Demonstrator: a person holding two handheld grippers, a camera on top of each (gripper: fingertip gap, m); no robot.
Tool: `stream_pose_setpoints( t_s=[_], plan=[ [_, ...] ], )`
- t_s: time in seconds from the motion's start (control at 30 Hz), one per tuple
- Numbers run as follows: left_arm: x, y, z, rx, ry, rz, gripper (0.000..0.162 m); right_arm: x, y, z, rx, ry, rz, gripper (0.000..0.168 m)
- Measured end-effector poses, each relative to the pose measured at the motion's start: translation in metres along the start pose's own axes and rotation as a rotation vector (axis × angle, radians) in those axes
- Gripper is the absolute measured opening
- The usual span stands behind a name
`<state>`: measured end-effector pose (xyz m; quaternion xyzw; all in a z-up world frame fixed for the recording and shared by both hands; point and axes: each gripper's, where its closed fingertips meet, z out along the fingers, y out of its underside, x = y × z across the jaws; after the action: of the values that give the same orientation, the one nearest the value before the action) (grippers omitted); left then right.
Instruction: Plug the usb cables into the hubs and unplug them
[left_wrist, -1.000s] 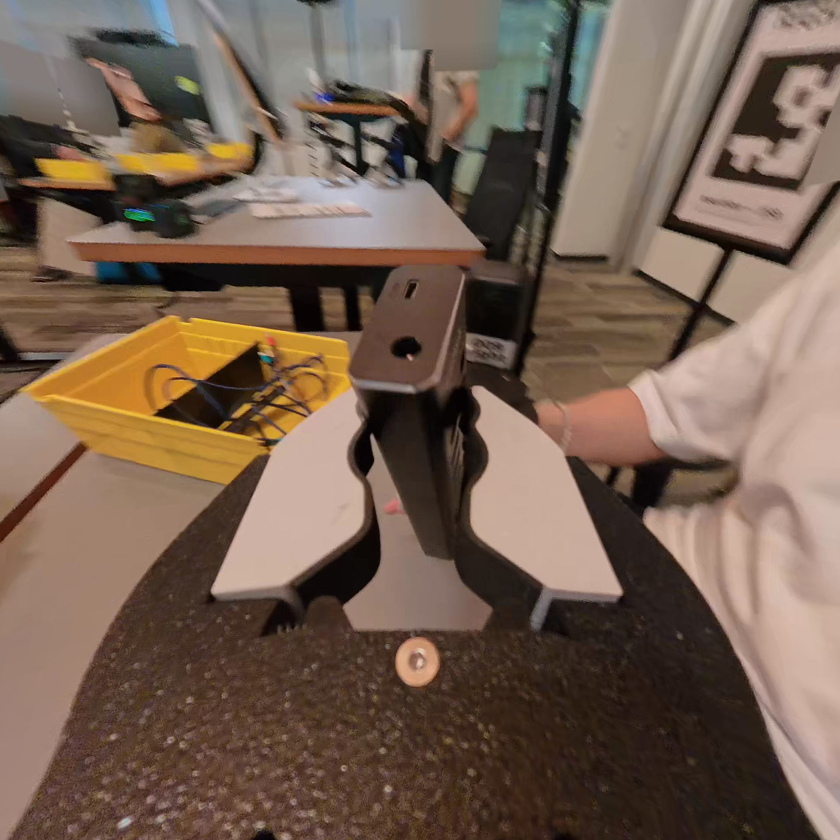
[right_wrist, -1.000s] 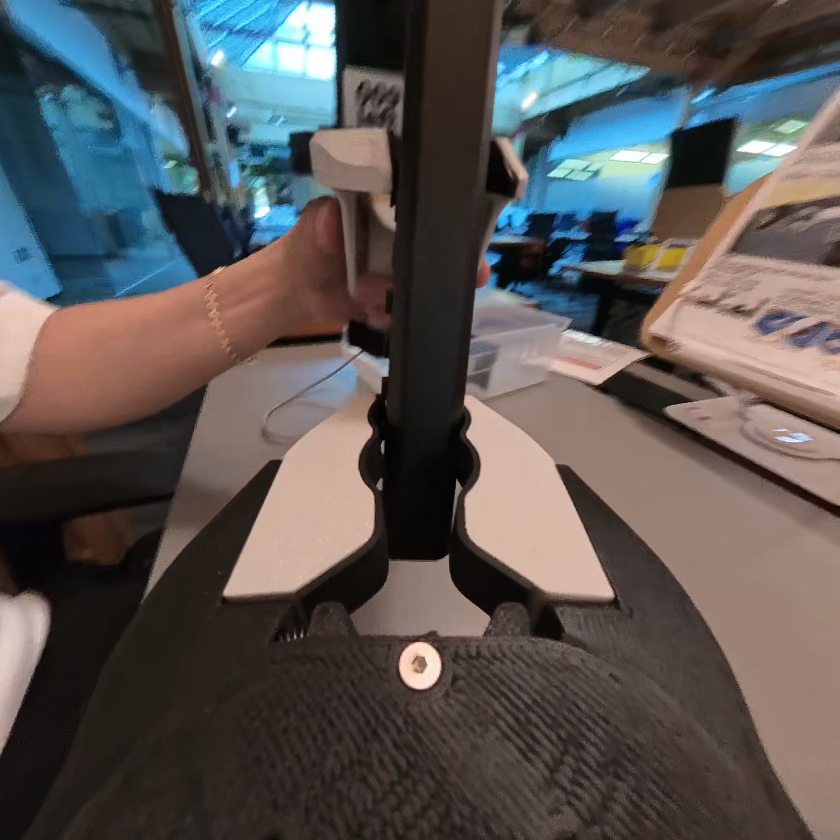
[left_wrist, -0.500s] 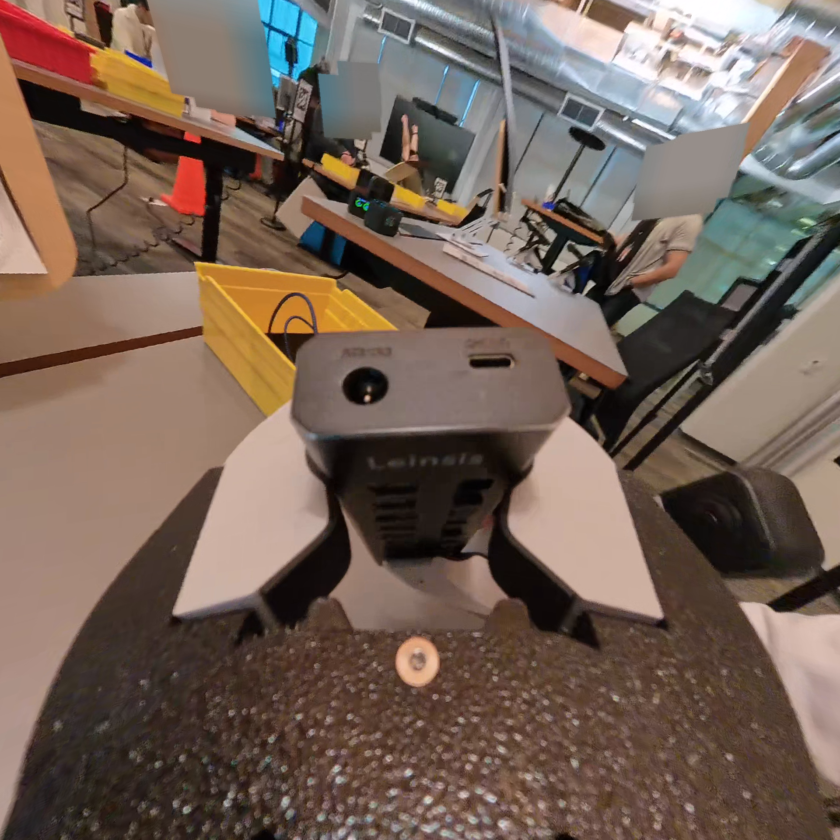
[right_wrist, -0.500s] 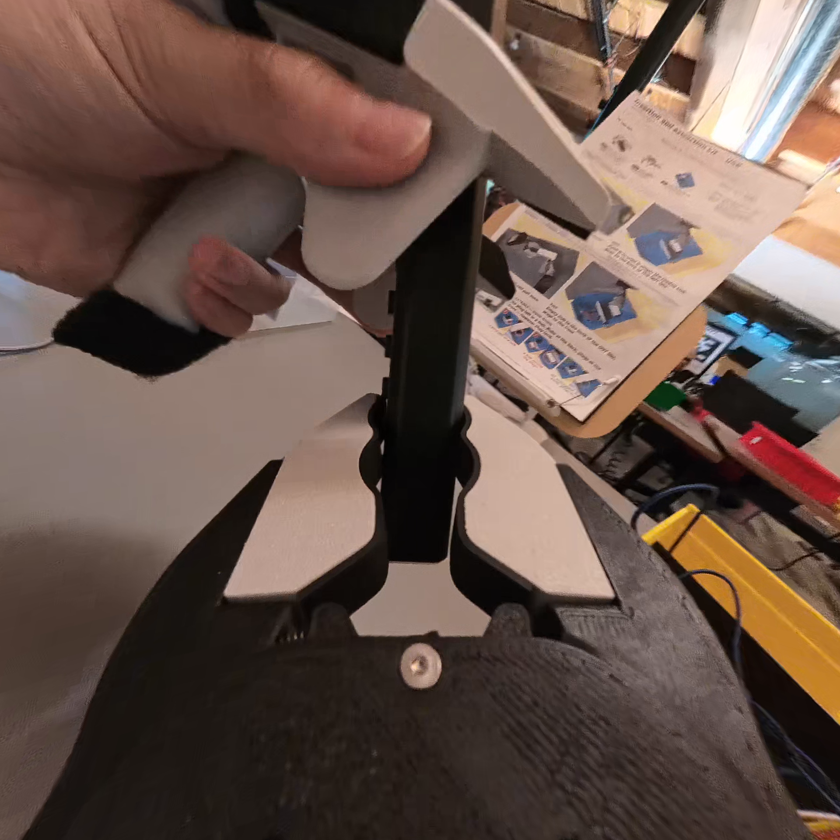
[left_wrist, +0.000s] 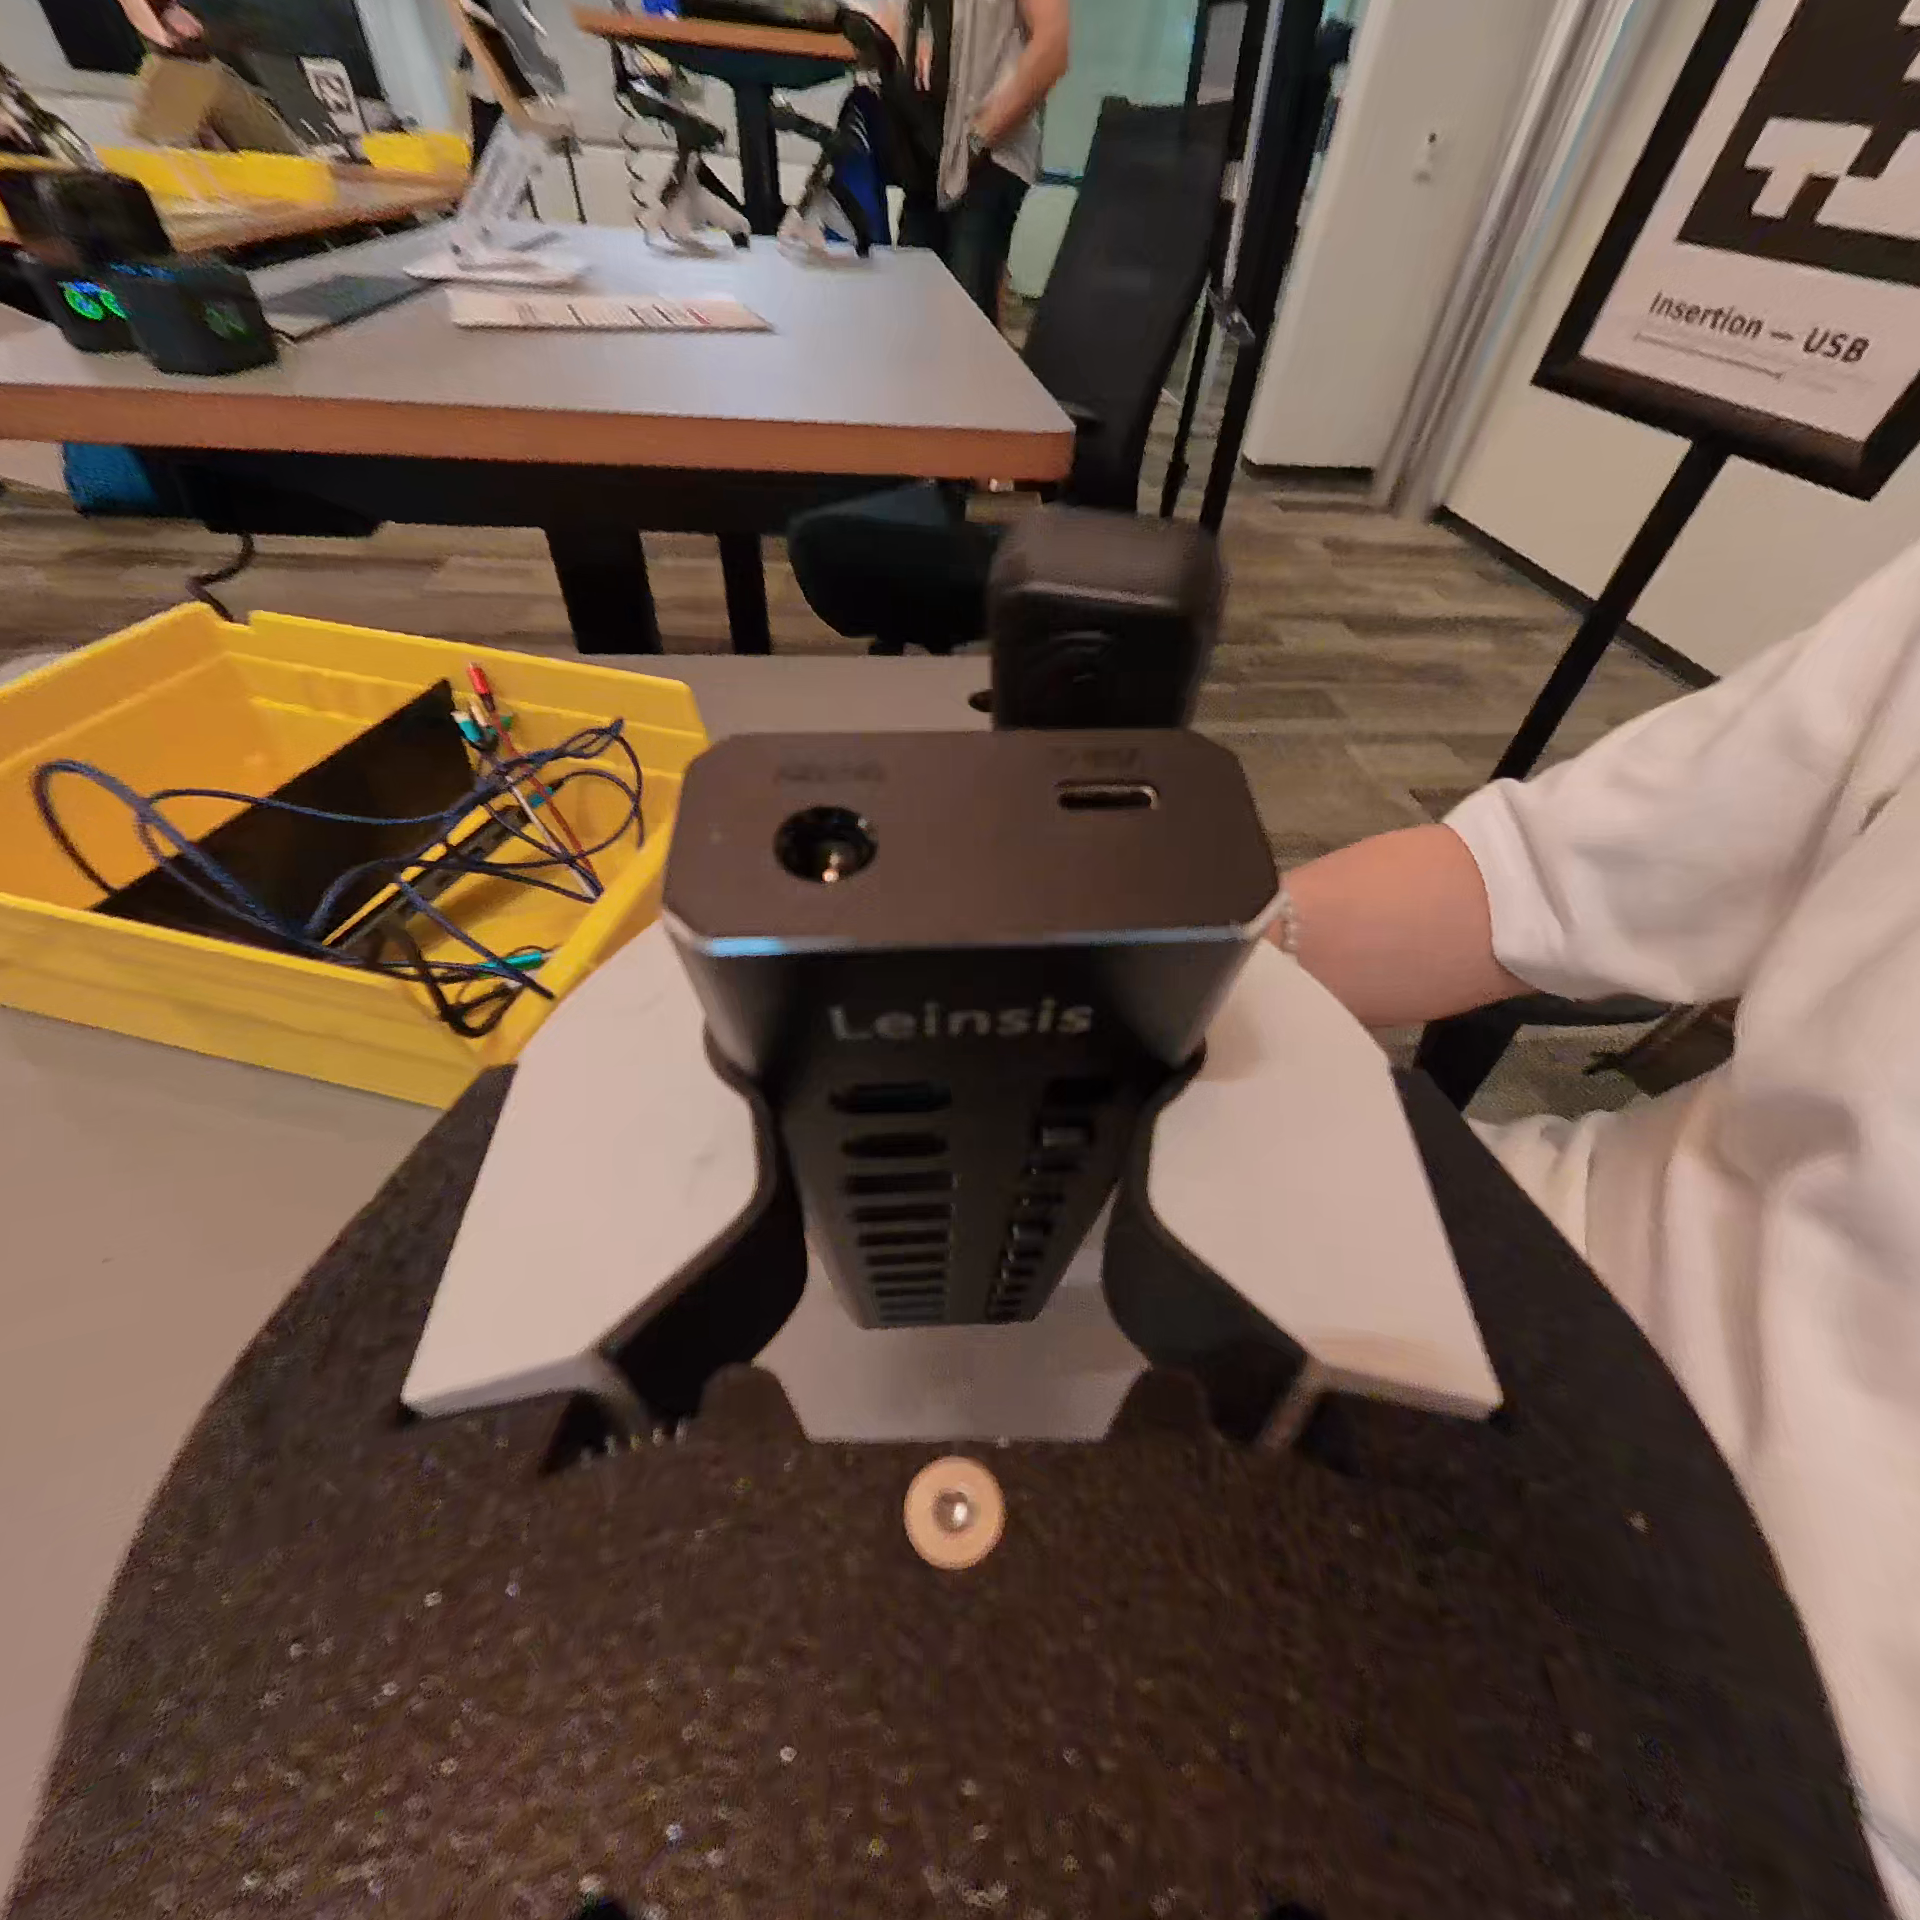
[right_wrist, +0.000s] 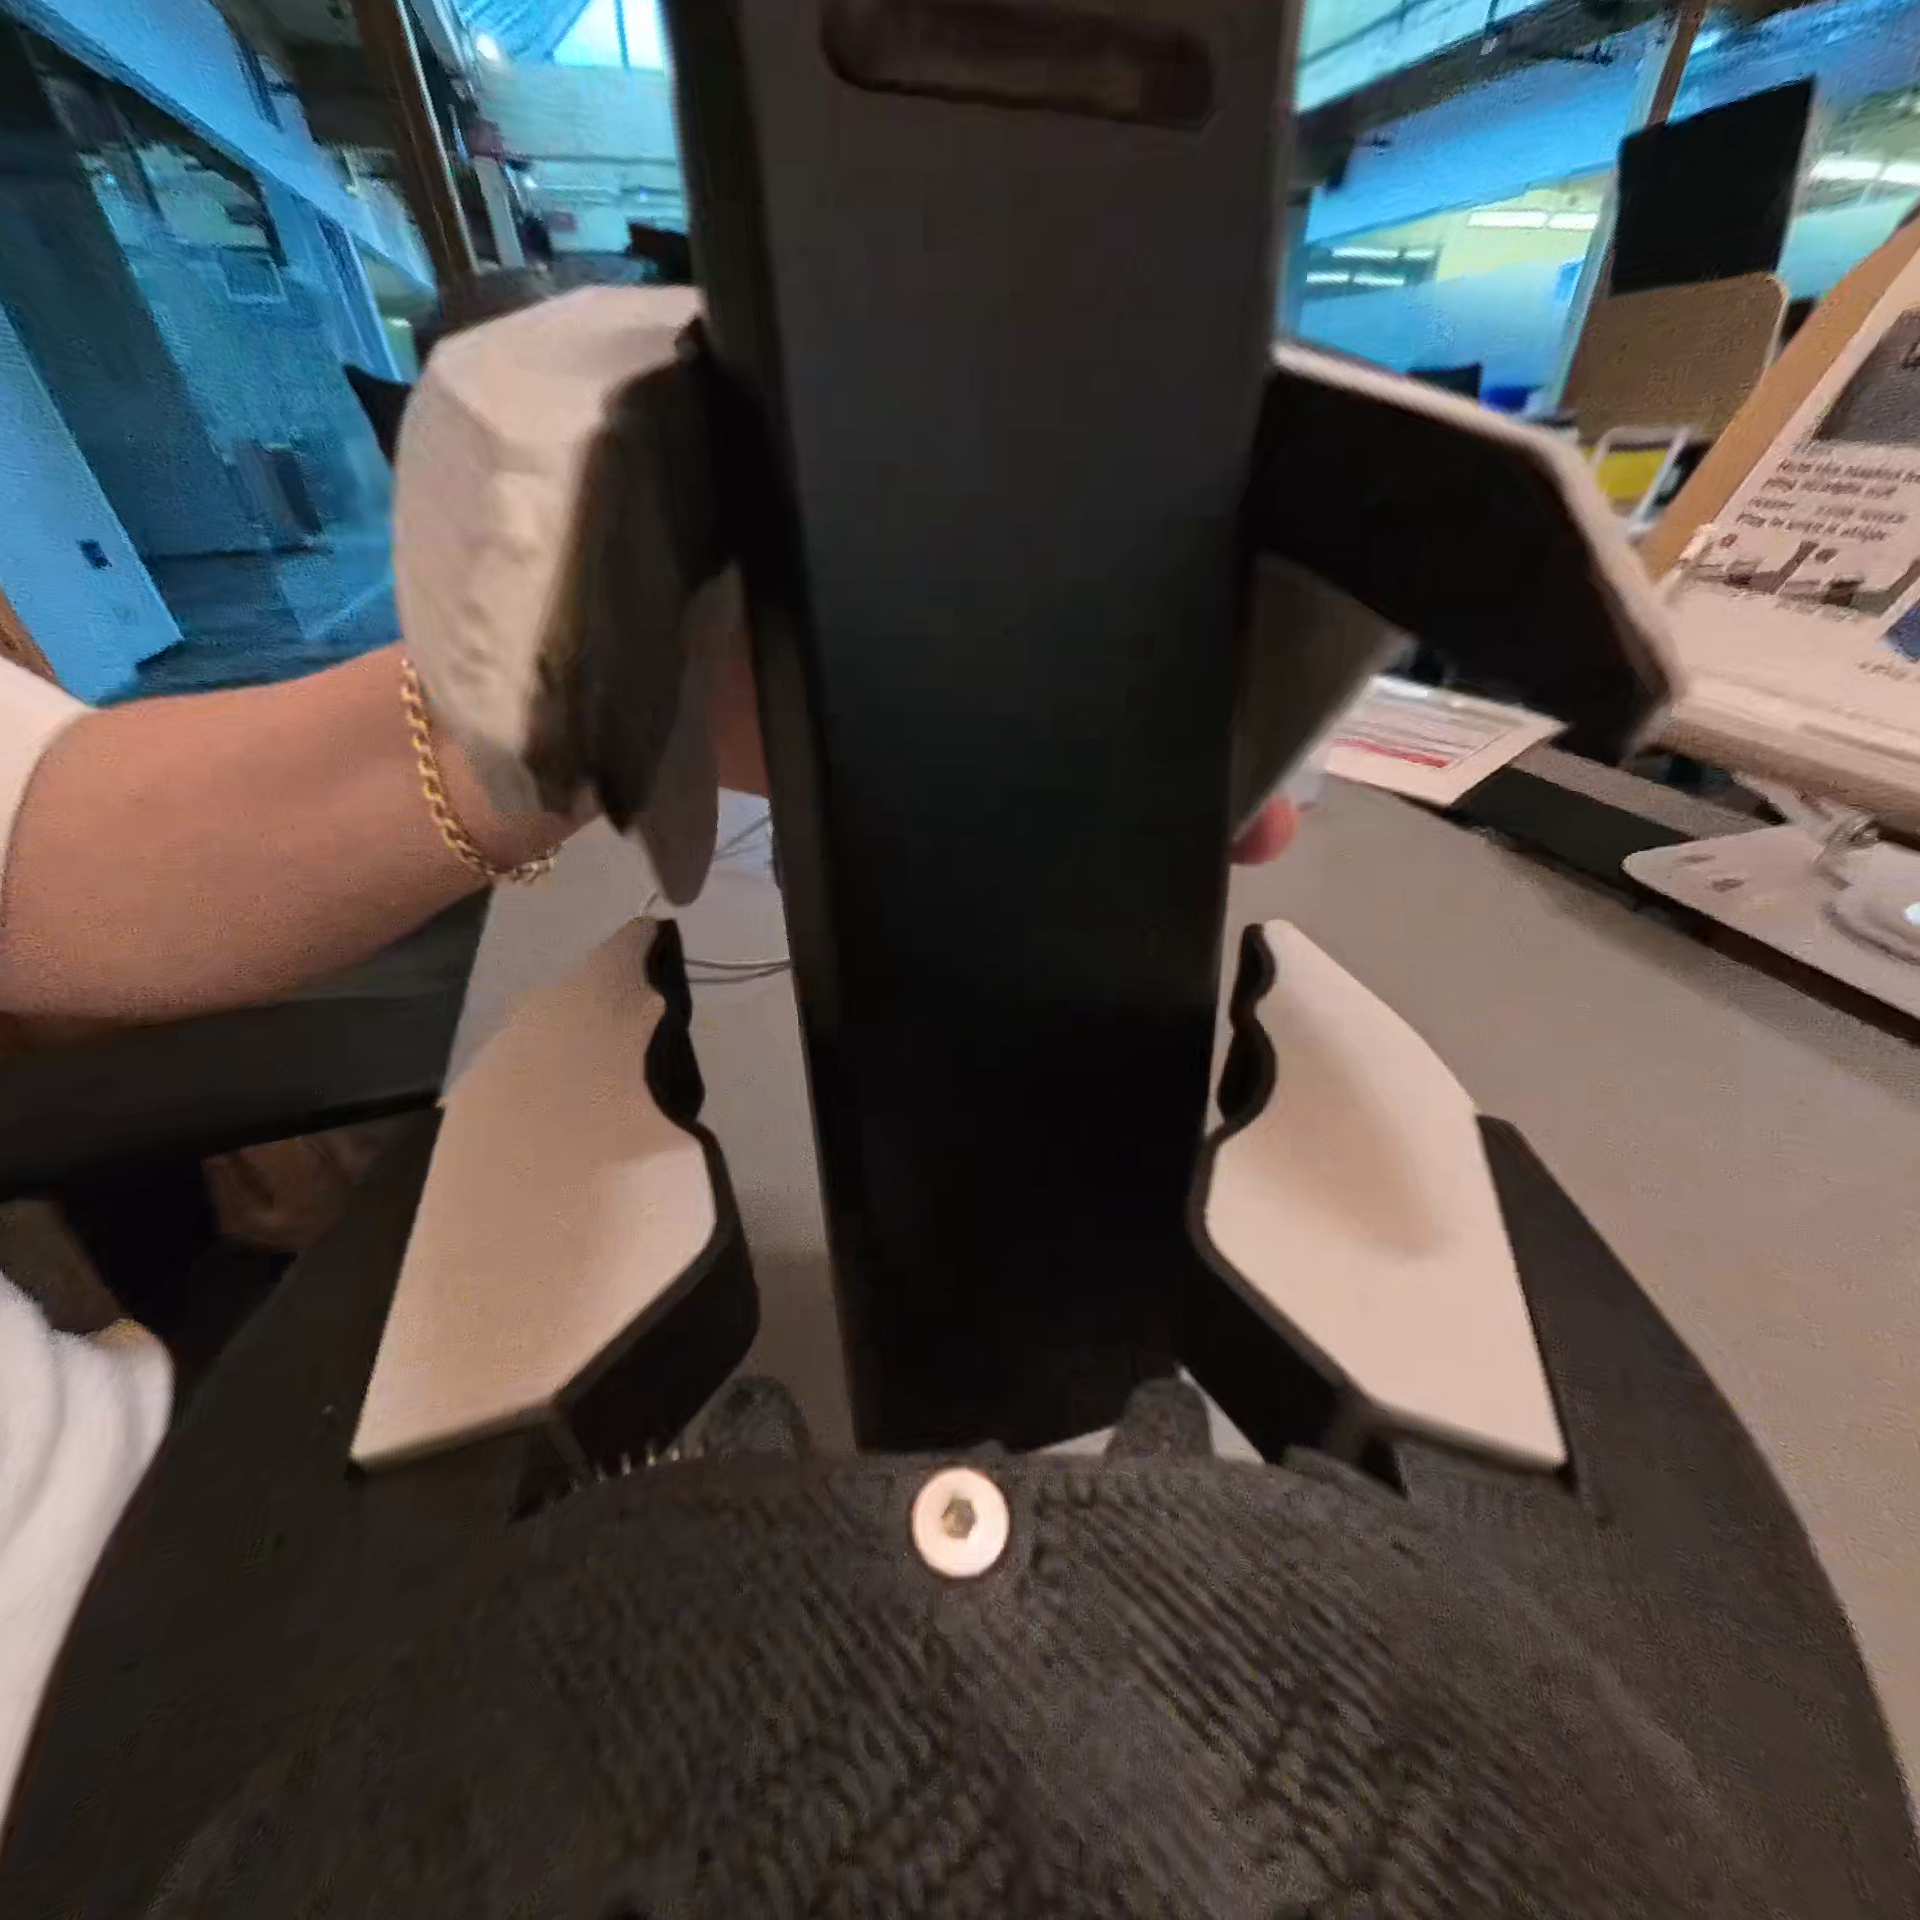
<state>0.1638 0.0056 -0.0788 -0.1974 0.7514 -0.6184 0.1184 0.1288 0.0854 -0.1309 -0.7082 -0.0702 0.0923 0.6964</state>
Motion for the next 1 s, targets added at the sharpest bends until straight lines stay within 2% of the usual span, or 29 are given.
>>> stream_pose_setpoints(
  t_s=[0.03, 0.07, 0.2, 0.27, 0.37, 0.43, 0.5, 0.7, 0.83, 0.93, 1.0],
  plan=[
    [0.002, 0.003, 0.003, -0.010, 0.017, -0.005, 0.071, 0.004, -0.001, -0.001, 0.001, 0.043, -0.060, 0.083],
    [0.004, 0.003, 0.006, -0.010, 0.026, -0.007, 0.071, 0.008, 0.002, -0.002, -0.019, 0.072, -0.110, 0.075],
    [-0.001, 0.006, 0.006, -0.046, -0.020, -0.033, 0.073, 0.012, 0.005, -0.005, -0.030, 0.068, -0.101, 0.074],
    [-0.009, -0.002, -0.001, -0.035, -0.111, -0.030, 0.090, 0.020, 0.011, -0.007, -0.060, 0.104, -0.143, 0.075],
    [-0.014, -0.012, -0.015, -0.035, -0.215, 0.029, 0.084, 0.027, 0.017, -0.010, -0.092, 0.121, -0.169, 0.074],
    [-0.013, -0.004, -0.015, -0.118, -0.236, 0.042, 0.084, 0.024, 0.017, -0.008, -0.088, 0.106, -0.153, 0.075],
    [-0.014, 0.005, -0.012, -0.198, -0.262, 0.069, 0.072, 0.020, 0.020, -0.005, -0.097, 0.094, -0.166, 0.075],
    [-0.015, 0.011, 0.002, -0.213, -0.252, 0.029, 0.070, 0.018, 0.029, -0.003, -0.095, 0.061, -0.118, 0.074],
    [-0.011, 0.011, 0.008, -0.203, -0.193, 0.043, 0.070, 0.014, 0.027, -0.005, -0.048, 0.017, -0.132, 0.075],
    [-0.007, 0.010, 0.013, -0.185, -0.130, 0.051, 0.070, 0.007, 0.020, -0.005, 0.004, -0.041, -0.062, 0.076],
    [-0.006, 0.015, 0.017, -0.209, -0.122, 0.078, 0.070, 0.005, 0.009, -0.006, 0.066, -0.052, -0.009, 0.085]
  ],
)
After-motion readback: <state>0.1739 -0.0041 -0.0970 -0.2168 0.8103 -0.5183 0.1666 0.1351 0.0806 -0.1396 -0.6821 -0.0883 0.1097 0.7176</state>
